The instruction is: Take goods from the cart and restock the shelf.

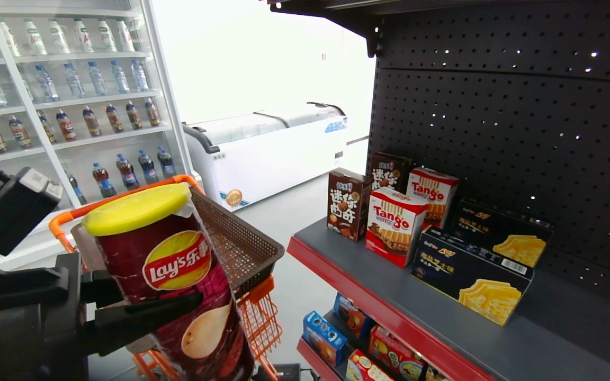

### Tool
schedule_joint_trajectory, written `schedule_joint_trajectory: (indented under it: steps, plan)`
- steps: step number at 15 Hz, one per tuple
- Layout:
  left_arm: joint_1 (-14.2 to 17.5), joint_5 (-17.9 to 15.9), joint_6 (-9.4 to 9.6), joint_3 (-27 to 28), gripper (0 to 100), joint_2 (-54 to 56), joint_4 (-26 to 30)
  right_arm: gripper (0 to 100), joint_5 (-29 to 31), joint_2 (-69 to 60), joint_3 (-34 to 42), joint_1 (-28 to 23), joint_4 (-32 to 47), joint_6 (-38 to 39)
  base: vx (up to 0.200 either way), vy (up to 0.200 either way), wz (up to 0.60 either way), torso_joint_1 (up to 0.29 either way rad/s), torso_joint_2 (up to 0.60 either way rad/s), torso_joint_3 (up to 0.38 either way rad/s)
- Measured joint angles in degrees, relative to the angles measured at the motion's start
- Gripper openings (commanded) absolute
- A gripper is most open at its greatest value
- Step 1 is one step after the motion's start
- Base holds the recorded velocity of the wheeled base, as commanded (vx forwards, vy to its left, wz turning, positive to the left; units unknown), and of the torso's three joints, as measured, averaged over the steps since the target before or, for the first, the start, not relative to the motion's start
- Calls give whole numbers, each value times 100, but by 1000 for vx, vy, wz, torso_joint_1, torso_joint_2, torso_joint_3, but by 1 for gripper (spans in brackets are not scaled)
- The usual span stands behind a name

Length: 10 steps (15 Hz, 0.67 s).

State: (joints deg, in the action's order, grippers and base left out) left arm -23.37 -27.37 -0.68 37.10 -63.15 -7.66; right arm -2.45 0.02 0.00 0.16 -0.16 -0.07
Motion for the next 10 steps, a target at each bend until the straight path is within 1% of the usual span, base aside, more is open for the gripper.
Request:
schedule_joint_trajectory:
  steps: [2,4,7,9,10]
  plan:
    - [-204,-44,0,46,0,122,35,100,0,0,0,0,0,0,0,0,0,0,0,0]
    - [-336,-139,4,118,0,141,30,100,2,0,0,0,0,0,0,0,0,0,0,0]
    - [-391,-293,11,184,0,22,22,100,0,0,0,0,0,0,0,0,0,0,0,0]
    - [-402,-453,11,289,0,-99,22,100,0,0,0,0,0,0,0,0,0,0,0,0]
    - [-405,-464,20,354,0,-166,18,100,2,0,0,0,0,0,0,0,0,0,0,0]
